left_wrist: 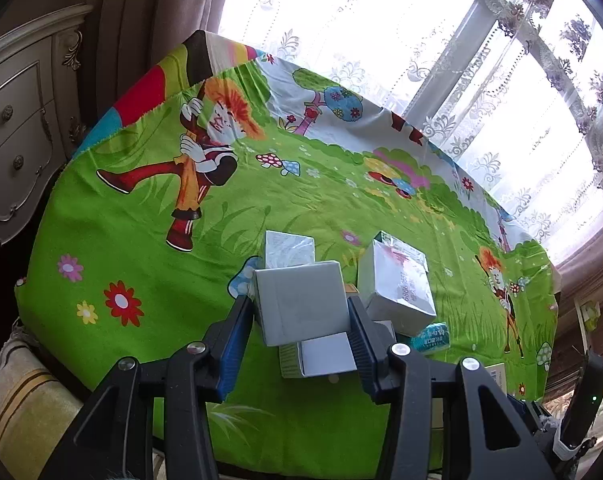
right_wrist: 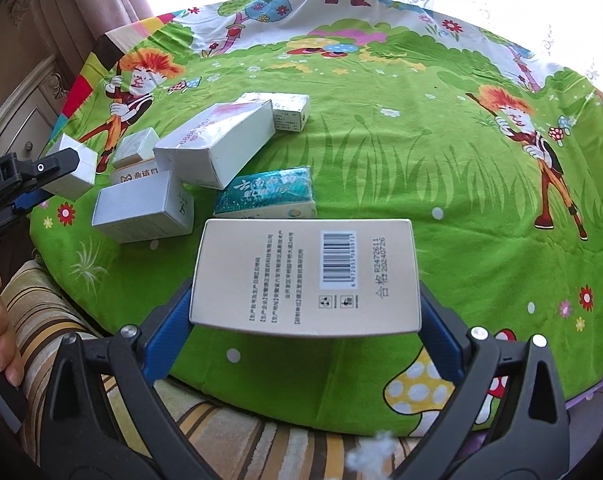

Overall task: Organize rigid objects
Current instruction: 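Grasp the white barcode box with the right tool while the left tool holds the small white box, then carry the small white box and barcode box over the purple box with both tools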

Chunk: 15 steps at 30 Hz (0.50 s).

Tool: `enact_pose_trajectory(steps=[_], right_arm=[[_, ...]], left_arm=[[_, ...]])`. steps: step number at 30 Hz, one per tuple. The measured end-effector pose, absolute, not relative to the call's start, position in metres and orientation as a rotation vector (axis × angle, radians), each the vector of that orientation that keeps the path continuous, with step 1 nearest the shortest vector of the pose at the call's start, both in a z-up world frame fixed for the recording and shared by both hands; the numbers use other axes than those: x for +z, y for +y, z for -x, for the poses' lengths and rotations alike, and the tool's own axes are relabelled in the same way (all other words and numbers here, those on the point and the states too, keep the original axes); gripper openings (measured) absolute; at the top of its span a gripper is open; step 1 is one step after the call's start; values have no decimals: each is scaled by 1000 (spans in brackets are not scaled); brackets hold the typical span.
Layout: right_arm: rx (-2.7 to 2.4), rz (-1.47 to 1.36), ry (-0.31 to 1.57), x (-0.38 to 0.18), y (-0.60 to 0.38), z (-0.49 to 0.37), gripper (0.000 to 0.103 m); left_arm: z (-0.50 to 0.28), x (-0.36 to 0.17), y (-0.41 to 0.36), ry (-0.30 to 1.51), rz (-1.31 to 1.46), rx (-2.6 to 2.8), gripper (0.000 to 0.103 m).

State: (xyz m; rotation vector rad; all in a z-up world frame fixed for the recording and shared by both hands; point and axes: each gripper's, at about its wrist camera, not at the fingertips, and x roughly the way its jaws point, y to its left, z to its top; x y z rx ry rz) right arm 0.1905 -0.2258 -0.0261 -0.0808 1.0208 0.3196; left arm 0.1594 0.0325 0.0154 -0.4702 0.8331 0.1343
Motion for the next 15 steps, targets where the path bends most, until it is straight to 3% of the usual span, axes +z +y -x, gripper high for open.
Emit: enact_pose_trajectory(steps=[15], right_arm=[[243, 26, 932, 2, -264, -146, 100]], left_arm=[[-130, 25, -44, 854, 366, -20, 48]])
